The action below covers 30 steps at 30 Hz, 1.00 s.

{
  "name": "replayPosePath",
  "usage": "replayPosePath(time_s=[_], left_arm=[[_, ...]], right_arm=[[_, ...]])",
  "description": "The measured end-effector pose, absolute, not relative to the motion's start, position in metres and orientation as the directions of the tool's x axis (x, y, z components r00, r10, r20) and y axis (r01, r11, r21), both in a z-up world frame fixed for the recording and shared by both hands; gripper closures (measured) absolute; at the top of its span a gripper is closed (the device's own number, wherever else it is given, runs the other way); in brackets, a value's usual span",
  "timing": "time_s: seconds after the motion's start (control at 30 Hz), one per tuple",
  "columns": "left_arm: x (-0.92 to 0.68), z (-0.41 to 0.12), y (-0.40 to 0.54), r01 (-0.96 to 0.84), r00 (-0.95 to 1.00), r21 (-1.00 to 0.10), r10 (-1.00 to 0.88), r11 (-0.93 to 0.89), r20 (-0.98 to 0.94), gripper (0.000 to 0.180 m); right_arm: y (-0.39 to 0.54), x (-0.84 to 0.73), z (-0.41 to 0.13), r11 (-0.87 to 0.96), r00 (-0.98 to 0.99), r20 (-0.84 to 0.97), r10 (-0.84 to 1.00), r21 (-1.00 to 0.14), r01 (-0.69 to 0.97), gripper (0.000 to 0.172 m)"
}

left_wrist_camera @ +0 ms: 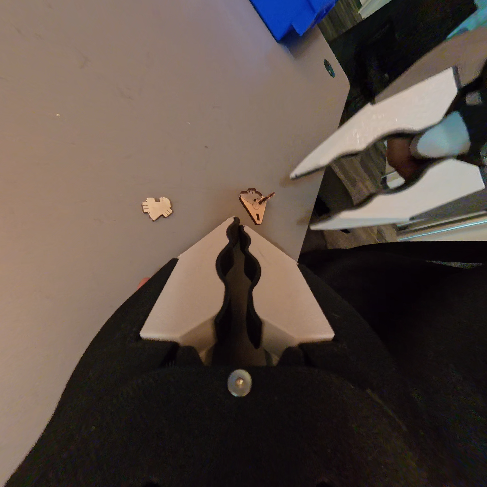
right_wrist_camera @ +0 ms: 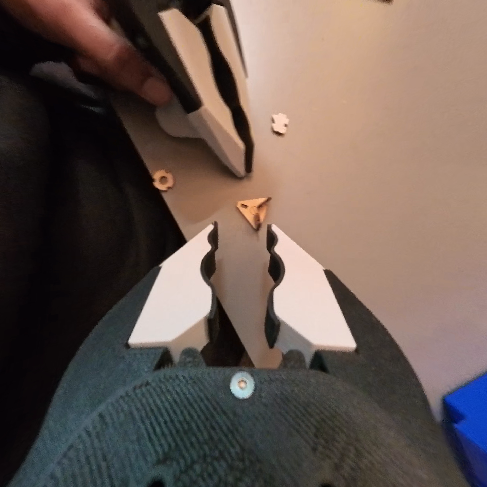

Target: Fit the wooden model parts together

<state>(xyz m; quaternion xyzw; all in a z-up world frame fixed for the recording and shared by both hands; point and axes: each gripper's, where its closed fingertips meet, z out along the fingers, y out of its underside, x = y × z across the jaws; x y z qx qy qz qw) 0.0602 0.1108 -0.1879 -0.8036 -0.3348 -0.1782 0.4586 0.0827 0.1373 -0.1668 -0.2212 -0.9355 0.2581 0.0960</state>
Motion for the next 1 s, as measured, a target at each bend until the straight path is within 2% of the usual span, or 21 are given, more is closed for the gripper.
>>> replayPosePath(time_s=[0.17,0.37,0.5,0.57,0.77,1.0], left_arm=[[0.057,-0.184,0.109,0.709,0.704,-0.629,0.373,-0.32,0.604,0.18],[0.054,-0.179,0.107,0.714,0.697,-0.642,0.368,-0.279,0.615,0.18],[0.054,-0.178,0.107,0.725,0.686,-0.633,0.356,-0.272,0.634,0.18],[0.054,-0.178,0.107,0.727,0.685,-0.631,0.351,-0.271,0.639,0.18],[0.054,-0.17,0.106,0.728,0.683,-0.645,0.312,-0.232,0.66,0.179],[0.057,-0.165,0.107,0.699,0.713,-0.678,0.299,-0.229,0.634,0.177]], right_arm=[[0.103,0.115,-0.172,0.727,-0.922,0.039,0.385,-0.628,0.277,0.134],[0.074,0.121,-0.19,0.684,-0.933,0.005,0.359,-0.681,0.26,0.129],[0.071,0.116,-0.197,0.702,-0.94,0.049,0.339,-0.678,0.218,0.139],[0.07,0.12,-0.196,0.699,-0.949,0.038,0.314,-0.686,0.204,0.157],[0.087,0.1,-0.179,0.663,-0.921,0.06,0.384,-0.713,0.229,0.158],[0.123,0.073,-0.168,0.684,-0.872,0.155,0.464,-0.688,0.242,0.158]])
